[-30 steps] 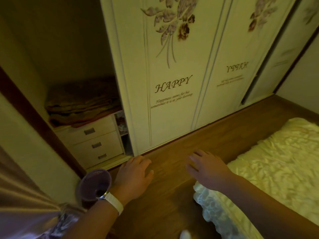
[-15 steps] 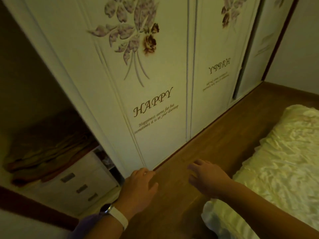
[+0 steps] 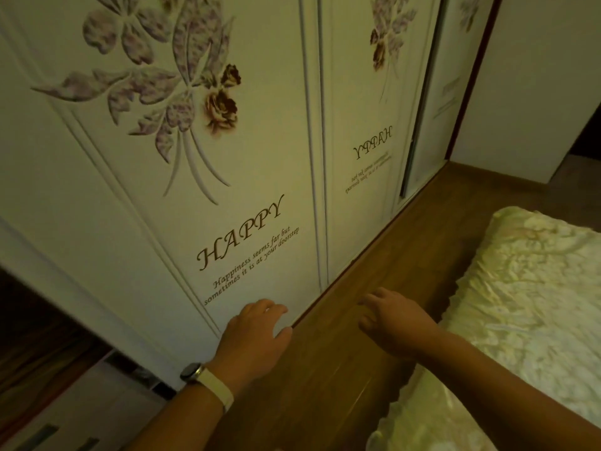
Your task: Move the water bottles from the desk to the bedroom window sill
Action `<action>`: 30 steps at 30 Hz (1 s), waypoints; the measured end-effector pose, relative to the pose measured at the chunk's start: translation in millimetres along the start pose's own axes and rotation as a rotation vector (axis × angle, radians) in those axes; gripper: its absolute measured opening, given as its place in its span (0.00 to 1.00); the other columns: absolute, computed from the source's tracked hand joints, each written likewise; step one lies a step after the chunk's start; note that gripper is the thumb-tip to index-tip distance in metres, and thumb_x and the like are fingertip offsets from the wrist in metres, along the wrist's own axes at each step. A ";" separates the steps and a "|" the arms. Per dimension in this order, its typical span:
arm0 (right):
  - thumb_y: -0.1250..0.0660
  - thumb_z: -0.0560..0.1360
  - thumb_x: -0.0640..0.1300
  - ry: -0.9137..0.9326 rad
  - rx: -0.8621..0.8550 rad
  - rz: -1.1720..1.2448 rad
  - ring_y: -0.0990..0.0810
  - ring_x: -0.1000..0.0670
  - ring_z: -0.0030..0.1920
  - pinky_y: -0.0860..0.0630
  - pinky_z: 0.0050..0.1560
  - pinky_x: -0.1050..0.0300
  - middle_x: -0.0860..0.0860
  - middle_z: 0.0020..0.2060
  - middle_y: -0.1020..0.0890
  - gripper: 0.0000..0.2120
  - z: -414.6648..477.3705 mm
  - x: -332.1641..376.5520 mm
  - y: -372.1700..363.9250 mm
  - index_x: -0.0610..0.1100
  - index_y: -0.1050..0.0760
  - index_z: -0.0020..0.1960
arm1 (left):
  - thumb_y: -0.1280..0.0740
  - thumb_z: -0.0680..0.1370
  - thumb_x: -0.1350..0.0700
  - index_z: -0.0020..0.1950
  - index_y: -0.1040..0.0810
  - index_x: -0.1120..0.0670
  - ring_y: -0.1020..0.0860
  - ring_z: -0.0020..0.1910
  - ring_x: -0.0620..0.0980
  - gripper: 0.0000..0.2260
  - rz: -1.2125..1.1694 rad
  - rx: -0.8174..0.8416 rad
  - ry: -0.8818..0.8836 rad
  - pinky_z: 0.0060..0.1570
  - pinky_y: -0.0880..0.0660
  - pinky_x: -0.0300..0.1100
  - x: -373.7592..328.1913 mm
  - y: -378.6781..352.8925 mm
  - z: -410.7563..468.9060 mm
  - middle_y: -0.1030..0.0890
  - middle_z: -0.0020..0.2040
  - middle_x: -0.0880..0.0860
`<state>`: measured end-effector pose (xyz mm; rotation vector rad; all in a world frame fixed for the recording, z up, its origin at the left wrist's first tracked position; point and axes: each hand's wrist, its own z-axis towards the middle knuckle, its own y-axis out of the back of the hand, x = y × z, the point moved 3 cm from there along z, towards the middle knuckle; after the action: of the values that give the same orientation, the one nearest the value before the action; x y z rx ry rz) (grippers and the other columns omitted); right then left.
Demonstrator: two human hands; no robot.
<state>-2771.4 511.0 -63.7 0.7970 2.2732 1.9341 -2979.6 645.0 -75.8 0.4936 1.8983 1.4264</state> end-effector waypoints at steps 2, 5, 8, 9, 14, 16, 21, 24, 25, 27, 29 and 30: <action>0.43 0.81 0.56 -0.028 -0.008 0.008 0.27 0.49 0.64 0.27 0.61 0.54 0.50 0.68 0.29 0.22 21.9 -5.4 5.7 0.52 0.35 0.74 | 0.43 0.82 0.43 0.75 0.34 0.46 0.35 0.72 0.48 0.22 0.000 0.001 -0.039 0.70 0.34 0.47 6.0 4.4 29.5 0.32 0.73 0.46; 0.44 0.81 0.57 -0.083 0.007 -0.002 0.26 0.48 0.63 0.26 0.61 0.54 0.50 0.66 0.28 0.22 56.4 -11.2 6.7 0.52 0.34 0.73 | 0.43 0.82 0.42 0.75 0.34 0.46 0.35 0.71 0.49 0.22 0.011 0.013 -0.101 0.69 0.34 0.47 17.9 6.2 79.9 0.32 0.73 0.47; 0.42 0.80 0.55 -0.173 0.001 -0.014 0.26 0.45 0.63 0.26 0.62 0.49 0.48 0.67 0.28 0.21 93.9 -12.2 8.8 0.50 0.32 0.71 | 0.44 0.82 0.42 0.74 0.34 0.46 0.34 0.71 0.49 0.22 0.018 0.048 -0.167 0.69 0.33 0.48 30.4 10.0 131.7 0.32 0.73 0.46; 0.42 0.81 0.55 -0.193 0.012 -0.016 0.27 0.45 0.63 0.26 0.61 0.49 0.48 0.67 0.28 0.21 107.1 -11.3 11.0 0.50 0.32 0.71 | 0.44 0.82 0.42 0.74 0.34 0.46 0.34 0.71 0.49 0.22 0.022 0.061 -0.188 0.69 0.33 0.48 34.8 13.8 149.8 0.31 0.73 0.46; 0.43 0.81 0.58 -0.274 0.030 -0.047 0.24 0.48 0.59 0.27 0.53 0.56 0.50 0.63 0.28 0.21 166.1 -11.7 33.1 0.52 0.33 0.72 | 0.44 0.82 0.43 0.74 0.34 0.47 0.33 0.70 0.49 0.22 0.009 0.050 -0.301 0.68 0.33 0.46 43.6 42.5 234.8 0.31 0.72 0.47; 0.43 0.81 0.59 -0.305 -0.001 -0.056 0.24 0.47 0.59 0.27 0.53 0.56 0.50 0.63 0.28 0.22 182.7 -12.7 41.1 0.52 0.33 0.72 | 0.43 0.82 0.43 0.74 0.33 0.47 0.33 0.70 0.49 0.21 0.006 0.047 -0.342 0.67 0.33 0.46 41.9 51.8 261.3 0.30 0.72 0.47; 0.43 0.80 0.59 -0.368 -0.043 -0.027 0.25 0.48 0.60 0.26 0.55 0.55 0.51 0.64 0.28 0.22 204.5 -20.2 53.3 0.54 0.33 0.72 | 0.42 0.81 0.42 0.72 0.31 0.47 0.31 0.68 0.49 0.21 -0.013 0.064 -0.412 0.66 0.31 0.47 35.9 55.6 308.9 0.29 0.70 0.47; 0.44 0.80 0.59 -0.415 -0.060 -0.041 0.25 0.48 0.60 0.24 0.57 0.51 0.51 0.63 0.27 0.22 211.0 -34.1 65.0 0.52 0.31 0.70 | 0.41 0.81 0.43 0.70 0.29 0.47 0.30 0.67 0.48 0.20 -0.070 0.053 -0.445 0.65 0.30 0.47 19.5 56.9 335.4 0.27 0.68 0.46; 0.46 0.80 0.60 -0.432 -0.055 -0.046 0.26 0.48 0.59 0.24 0.57 0.50 0.50 0.63 0.27 0.22 212.4 -42.0 68.3 0.52 0.30 0.69 | 0.40 0.81 0.44 0.70 0.28 0.47 0.30 0.66 0.48 0.19 -0.077 0.053 -0.460 0.65 0.30 0.47 10.5 56.0 345.4 0.27 0.68 0.47; 0.49 0.77 0.62 -0.473 -0.064 -0.013 0.26 0.48 0.61 0.24 0.58 0.48 0.50 0.64 0.27 0.26 214.0 -59.7 73.9 0.52 0.31 0.69 | 0.40 0.80 0.44 0.70 0.27 0.48 0.30 0.66 0.49 0.19 -0.069 0.068 -0.488 0.65 0.30 0.46 -9.1 52.0 363.9 0.26 0.68 0.47; 0.45 0.79 0.59 -0.530 -0.104 0.049 0.26 0.47 0.61 0.25 0.60 0.48 0.50 0.64 0.27 0.23 215.9 -81.1 78.3 0.51 0.32 0.70 | 0.39 0.80 0.45 0.70 0.27 0.48 0.30 0.67 0.49 0.19 -0.037 0.100 -0.523 0.66 0.31 0.46 -30.2 44.6 382.6 0.26 0.68 0.48; 0.43 0.80 0.57 -0.552 -0.122 0.073 0.26 0.47 0.61 0.25 0.60 0.49 0.50 0.64 0.27 0.22 217.9 -92.0 79.5 0.50 0.32 0.71 | 0.39 0.80 0.44 0.70 0.28 0.48 0.31 0.67 0.49 0.19 -0.019 0.120 -0.538 0.67 0.31 0.46 -40.5 40.2 392.3 0.27 0.68 0.48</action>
<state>-2585.4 677.5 -62.6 1.2260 1.8040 1.5930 -2672.3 895.4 -83.4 0.8218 1.5462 1.0352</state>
